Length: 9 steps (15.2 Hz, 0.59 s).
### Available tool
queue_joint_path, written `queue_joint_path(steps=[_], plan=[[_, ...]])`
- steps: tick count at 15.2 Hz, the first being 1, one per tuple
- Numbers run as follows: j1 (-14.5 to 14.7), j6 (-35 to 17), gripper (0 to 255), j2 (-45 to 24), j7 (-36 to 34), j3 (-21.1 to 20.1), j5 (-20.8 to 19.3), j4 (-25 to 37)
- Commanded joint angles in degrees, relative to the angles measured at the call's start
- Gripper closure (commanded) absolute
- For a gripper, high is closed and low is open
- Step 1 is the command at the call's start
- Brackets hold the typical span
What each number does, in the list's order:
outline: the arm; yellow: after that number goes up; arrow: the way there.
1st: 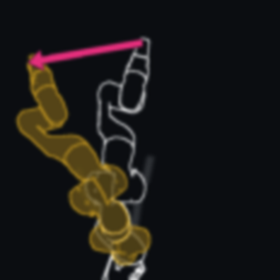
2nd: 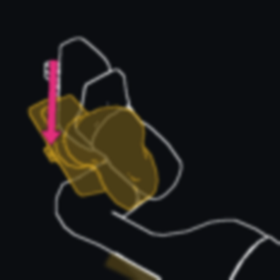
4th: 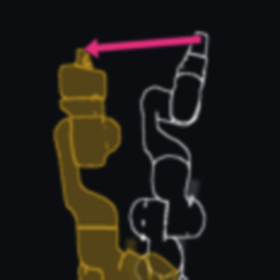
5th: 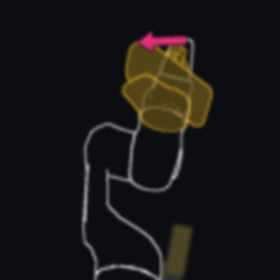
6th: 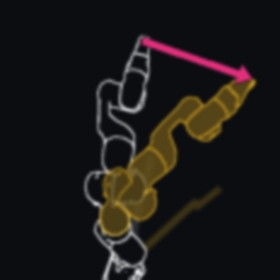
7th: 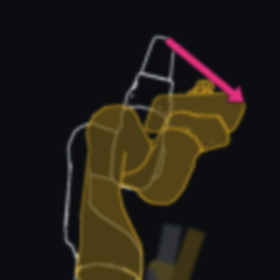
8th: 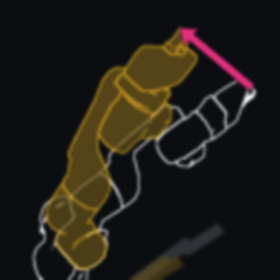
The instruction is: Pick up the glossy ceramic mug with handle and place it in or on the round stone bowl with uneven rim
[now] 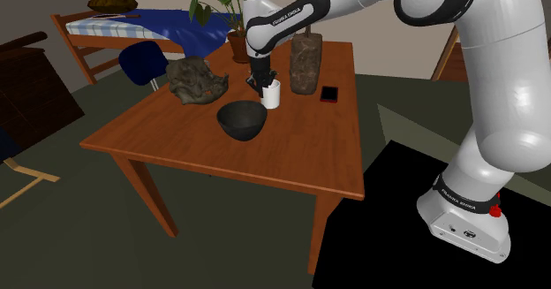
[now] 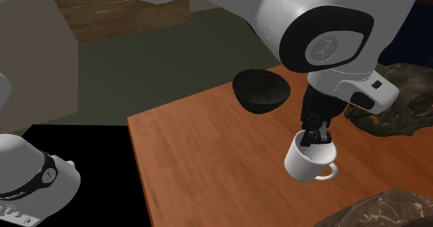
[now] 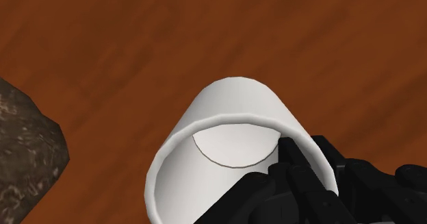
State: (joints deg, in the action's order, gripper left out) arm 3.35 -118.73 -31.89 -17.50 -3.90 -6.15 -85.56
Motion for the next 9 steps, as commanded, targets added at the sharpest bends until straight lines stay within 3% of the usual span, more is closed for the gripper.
queue_joint_path(steps=[1, 9], plan=[[0.0, 0.0, 255, 0.0, 0.0, 0.0, 0.0, 0.0], [0.0, 1.9, 255, 0.8, 0.2, -0.1, 0.1, 1.0]])
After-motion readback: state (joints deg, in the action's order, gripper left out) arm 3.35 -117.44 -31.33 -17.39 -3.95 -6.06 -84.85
